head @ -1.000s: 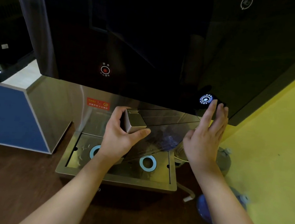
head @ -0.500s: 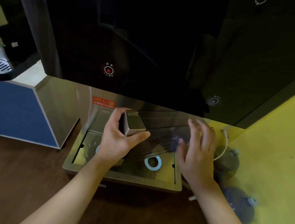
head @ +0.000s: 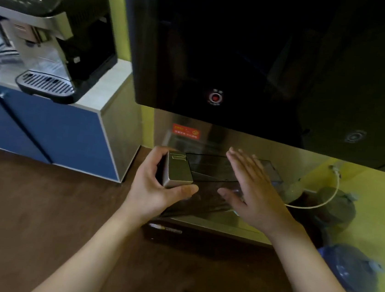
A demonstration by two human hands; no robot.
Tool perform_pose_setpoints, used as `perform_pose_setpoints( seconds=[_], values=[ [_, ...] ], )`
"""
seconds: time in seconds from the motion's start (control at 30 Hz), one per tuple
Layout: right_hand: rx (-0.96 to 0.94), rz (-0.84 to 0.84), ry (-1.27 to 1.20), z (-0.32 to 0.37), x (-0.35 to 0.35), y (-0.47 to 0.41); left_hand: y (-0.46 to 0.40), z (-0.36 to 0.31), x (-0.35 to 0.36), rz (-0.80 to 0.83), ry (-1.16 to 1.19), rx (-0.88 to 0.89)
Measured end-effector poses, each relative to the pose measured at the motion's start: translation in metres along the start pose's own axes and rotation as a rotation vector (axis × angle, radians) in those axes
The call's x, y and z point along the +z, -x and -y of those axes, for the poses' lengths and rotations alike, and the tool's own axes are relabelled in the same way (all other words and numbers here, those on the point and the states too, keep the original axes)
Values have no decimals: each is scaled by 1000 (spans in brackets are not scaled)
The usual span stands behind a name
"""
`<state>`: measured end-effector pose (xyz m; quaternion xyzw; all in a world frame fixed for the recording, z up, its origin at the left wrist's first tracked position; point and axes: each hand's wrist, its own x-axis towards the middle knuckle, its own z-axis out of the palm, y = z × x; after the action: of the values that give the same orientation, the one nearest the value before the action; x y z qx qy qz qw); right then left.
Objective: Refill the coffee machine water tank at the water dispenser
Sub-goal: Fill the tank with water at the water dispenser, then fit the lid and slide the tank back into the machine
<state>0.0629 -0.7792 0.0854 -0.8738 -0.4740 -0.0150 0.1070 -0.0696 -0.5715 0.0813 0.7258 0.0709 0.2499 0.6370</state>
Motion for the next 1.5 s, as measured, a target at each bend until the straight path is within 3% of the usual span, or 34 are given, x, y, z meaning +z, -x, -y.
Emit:
perform_pose_setpoints(
  seconds=[0.23, 0.43, 0.67, 0.97, 1.23, 1.37, 1.5],
  values=[
    [21, 114, -111, 122, 4, -65, 16, -5, -134, -9, -57, 1],
    [-58, 98, -72, 230, 32, -129, 34, 1, -256, -57, -122, -1],
    [-182, 280, -21, 298, 41, -236, 19, 20, -356, -162, -183, -1],
    [-198, 384, 75, 292, 59, -422, -89, 77, -402, -295, -223, -132],
    [-423, 388, 290, 242, 73, -575, -199, 129, -398, -212, -293, -319],
    [-523, 424, 444, 224, 79, -636, -251, 147, -392, -266, -286, -339],
    [-508, 453, 531, 200, 91, -683, -293, 172, -381, -320, -248, -319]
  ],
)
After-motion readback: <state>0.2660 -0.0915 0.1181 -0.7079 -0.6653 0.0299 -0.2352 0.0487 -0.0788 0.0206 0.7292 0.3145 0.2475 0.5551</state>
